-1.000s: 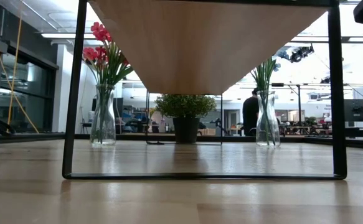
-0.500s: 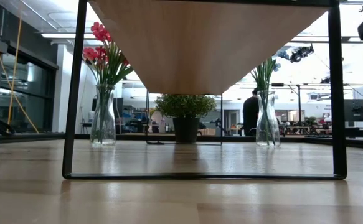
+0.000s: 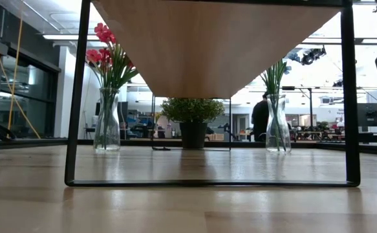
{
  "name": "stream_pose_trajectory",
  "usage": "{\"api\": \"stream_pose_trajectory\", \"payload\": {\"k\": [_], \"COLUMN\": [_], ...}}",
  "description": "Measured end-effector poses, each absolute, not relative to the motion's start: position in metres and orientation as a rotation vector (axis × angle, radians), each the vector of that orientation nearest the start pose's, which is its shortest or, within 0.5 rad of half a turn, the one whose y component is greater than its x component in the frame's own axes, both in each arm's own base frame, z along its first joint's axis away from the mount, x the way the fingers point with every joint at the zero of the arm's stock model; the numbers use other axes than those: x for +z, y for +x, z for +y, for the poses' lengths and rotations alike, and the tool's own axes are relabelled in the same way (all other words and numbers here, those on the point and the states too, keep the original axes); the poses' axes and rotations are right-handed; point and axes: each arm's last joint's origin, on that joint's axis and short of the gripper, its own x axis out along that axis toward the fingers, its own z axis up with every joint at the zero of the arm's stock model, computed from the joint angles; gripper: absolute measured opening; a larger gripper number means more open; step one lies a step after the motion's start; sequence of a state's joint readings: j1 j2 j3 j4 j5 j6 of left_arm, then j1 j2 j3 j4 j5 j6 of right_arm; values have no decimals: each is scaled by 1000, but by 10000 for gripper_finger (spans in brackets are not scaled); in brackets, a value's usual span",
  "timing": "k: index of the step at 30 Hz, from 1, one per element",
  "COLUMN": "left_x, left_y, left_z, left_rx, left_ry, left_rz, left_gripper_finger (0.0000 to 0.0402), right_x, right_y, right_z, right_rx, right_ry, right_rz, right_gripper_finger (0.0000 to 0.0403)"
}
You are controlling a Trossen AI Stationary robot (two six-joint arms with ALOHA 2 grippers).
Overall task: Pick and place flowers into a vace then onto a shelf
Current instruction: Put the violet flowers into the right transparent vase
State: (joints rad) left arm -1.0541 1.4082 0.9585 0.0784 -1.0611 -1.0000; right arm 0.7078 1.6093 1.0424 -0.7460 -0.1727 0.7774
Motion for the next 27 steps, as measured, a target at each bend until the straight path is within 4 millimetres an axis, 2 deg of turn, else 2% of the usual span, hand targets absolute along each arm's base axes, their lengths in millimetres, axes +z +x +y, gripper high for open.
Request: {"api": "stream_pose_trajectory", "payload": {"k": [11, 27], "left_x": [281, 281], "left_y": [170, 170], "left_z": [-250, -251], "left_rx": [68, 30], "left_ry": [-676, -680], "left_rz": [181, 212], "left_gripper_finger": [250, 250], "right_x": [173, 162], "right_y": [224, 230], "right_z": [198, 202], "right_rx": [153, 125], "right_ry": [236, 220], "right_rz": [1542, 1498], "right_gripper_finger": [195, 195]}}
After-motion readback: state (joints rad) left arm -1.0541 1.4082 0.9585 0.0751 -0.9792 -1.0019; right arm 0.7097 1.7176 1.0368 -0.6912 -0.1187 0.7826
